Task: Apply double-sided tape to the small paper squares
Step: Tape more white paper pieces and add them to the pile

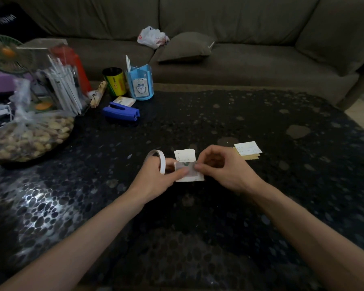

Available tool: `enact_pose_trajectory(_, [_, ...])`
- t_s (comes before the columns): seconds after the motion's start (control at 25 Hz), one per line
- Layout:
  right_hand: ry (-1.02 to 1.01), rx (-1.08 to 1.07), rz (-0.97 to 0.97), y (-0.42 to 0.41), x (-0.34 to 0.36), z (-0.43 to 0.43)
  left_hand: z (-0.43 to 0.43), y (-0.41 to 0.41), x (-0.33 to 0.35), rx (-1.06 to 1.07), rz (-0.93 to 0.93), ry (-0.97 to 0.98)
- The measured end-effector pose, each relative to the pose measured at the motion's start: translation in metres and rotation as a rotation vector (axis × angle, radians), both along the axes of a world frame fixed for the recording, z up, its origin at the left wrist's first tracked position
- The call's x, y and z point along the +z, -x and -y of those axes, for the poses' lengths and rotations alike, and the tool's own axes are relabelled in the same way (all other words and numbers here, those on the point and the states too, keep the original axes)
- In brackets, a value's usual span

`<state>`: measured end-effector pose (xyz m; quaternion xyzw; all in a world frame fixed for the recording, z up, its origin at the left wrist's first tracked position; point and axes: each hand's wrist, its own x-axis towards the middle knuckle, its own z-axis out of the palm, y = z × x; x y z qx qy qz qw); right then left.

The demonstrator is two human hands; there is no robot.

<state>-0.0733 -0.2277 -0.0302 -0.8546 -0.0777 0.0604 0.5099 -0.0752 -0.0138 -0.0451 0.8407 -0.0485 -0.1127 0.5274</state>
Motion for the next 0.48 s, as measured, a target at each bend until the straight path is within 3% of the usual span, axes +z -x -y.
enact_pose_trajectory(0.08, [-0.137,-0.038,-0.077,0.004,0.001,-0.004,0.000,-0.002,0.004,0.027,-0.032,0.061])
enact_pose_trajectory(0.24, [-0.138,-0.066,-0.137,0.008,0.001,-0.011,0.004,0.005,0.011,0.023,-0.054,0.183])
enact_pose_trajectory(0.48, [-0.271,-0.094,-0.140,0.012,-0.001,-0.016,0.004,0.005,0.017,0.060,0.029,0.144])
